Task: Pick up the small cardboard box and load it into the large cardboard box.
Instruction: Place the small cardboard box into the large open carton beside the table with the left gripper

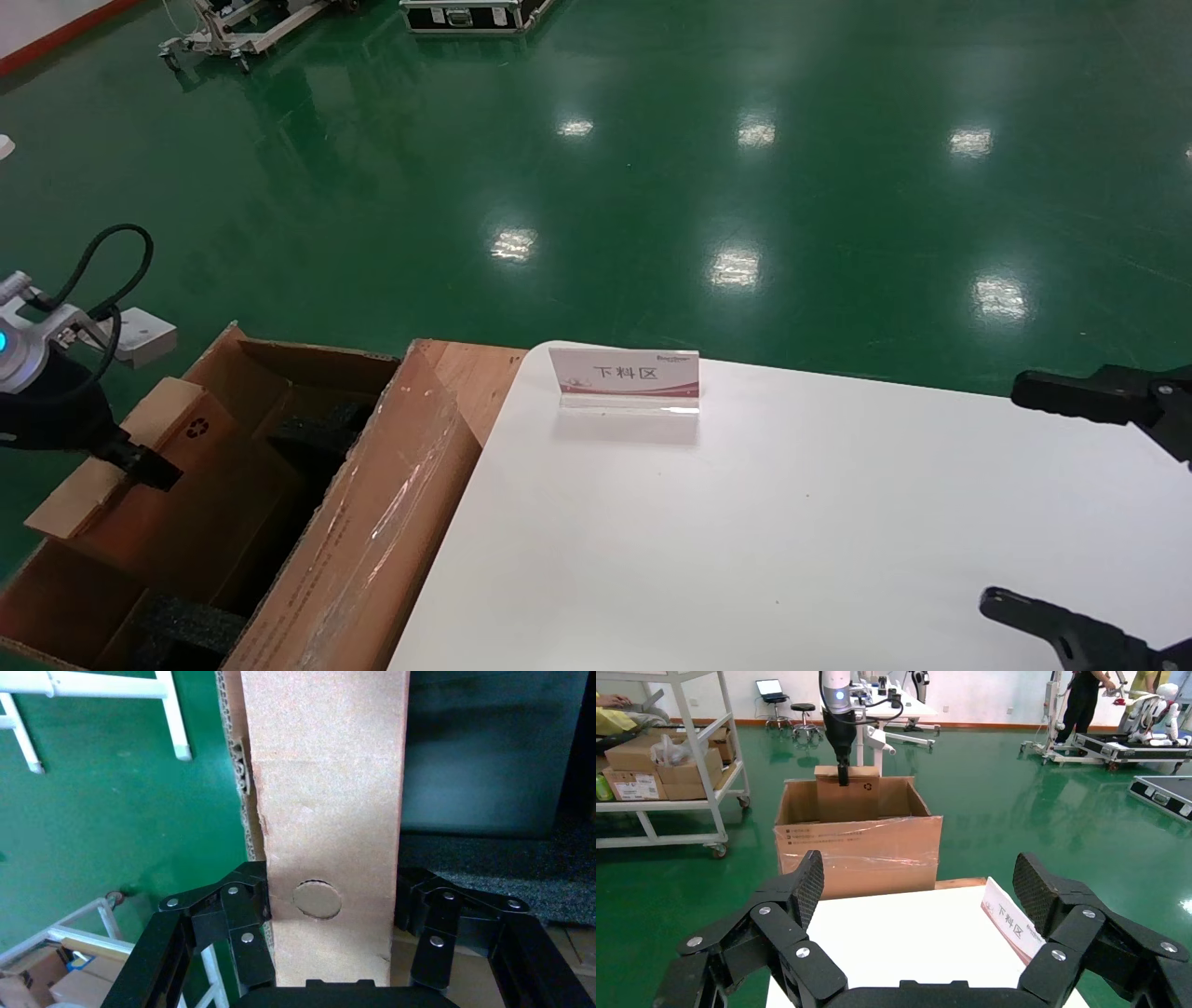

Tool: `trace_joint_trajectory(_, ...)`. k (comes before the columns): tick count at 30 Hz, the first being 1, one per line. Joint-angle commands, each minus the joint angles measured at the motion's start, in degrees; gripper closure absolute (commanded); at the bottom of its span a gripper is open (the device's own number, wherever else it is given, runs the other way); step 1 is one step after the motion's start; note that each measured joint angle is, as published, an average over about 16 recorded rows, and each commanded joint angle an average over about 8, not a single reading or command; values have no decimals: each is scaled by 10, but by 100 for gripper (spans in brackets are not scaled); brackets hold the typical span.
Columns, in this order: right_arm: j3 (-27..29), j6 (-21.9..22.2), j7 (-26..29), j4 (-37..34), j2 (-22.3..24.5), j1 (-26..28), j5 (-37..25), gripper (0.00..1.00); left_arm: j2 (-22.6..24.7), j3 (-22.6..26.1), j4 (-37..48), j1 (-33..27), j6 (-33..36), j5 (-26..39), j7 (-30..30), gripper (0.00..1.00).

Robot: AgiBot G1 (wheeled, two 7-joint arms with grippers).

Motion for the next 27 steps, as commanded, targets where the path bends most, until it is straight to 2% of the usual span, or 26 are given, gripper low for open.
trace_joint_trajectory(1, 0, 0, 0, 0, 0, 0, 0, 0, 4, 0, 10, 10, -5, -6, 4, 100)
trace_joint_trajectory(11, 0, 0, 0, 0, 0, 0, 0, 0, 24, -6, 74, 56, -10, -43, 29, 100)
trace_joint_trajectory(12, 0, 0, 0, 0, 0, 0, 0, 0, 25, -7, 79, 60, -9, -46, 32, 96)
trace_joint_trajectory(13, 0, 0, 0, 0, 0, 0, 0, 0, 26, -7, 84, 62, -9, -49, 34, 89)
trace_joint_trajectory(19, -1, 0, 0, 0, 0, 0, 0, 0, 32, -10, 104, 75, -7, -60, 43, 14)
trace_joint_trajectory(20, -1, 0, 0, 0, 0, 0, 0, 0, 32, -10, 105, 76, -7, -61, 43, 5)
trace_joint_trajectory(21, -1, 0, 0, 0, 0, 0, 0, 0, 32, -10, 107, 77, -7, -62, 44, 0)
trace_joint_trajectory(27, -1, 0, 0, 0, 0, 0, 1, 0, 31, -10, 104, 75, -5, -61, 42, 0)
